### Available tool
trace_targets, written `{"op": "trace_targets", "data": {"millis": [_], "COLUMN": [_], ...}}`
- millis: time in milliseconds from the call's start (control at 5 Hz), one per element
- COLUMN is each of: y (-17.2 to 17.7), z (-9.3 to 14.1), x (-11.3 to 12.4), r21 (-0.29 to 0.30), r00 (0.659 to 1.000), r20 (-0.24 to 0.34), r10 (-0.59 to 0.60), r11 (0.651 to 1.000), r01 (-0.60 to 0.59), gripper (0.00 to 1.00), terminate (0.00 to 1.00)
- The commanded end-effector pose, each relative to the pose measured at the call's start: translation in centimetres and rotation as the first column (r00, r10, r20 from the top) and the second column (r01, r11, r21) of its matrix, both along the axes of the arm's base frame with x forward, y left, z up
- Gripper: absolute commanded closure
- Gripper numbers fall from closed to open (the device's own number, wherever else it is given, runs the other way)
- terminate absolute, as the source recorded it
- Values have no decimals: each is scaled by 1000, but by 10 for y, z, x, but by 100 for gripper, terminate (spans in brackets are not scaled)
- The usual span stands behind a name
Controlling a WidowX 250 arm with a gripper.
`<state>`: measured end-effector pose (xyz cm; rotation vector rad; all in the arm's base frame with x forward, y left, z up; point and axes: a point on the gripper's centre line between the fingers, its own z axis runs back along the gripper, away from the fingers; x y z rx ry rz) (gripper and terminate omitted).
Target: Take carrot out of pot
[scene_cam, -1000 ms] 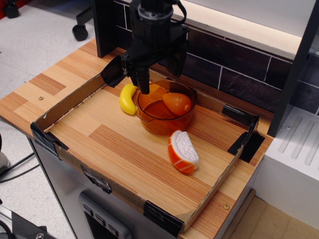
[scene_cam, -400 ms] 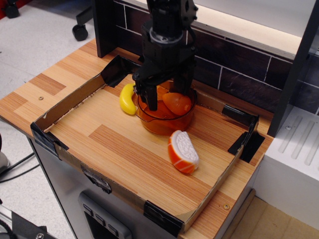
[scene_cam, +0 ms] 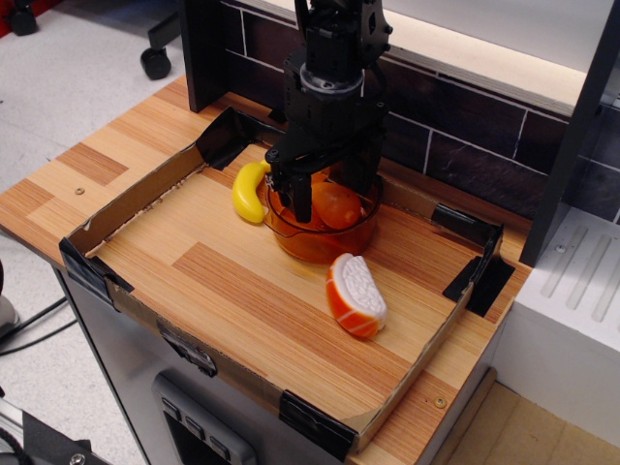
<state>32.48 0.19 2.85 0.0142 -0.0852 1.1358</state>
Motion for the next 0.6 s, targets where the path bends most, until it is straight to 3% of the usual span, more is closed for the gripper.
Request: {"op": "trace_targets", "data": {"millis": [0, 400], "y": [-2, 1], "z": [0, -9], "x": [1, 0], "r21": [9, 24], "r00": [999, 1000], "r20": [32, 23], "r10": [-8, -15], "r11": [1000, 1000], "r01": [7, 14], "gripper": [0, 0], "terminate": [0, 0]}}
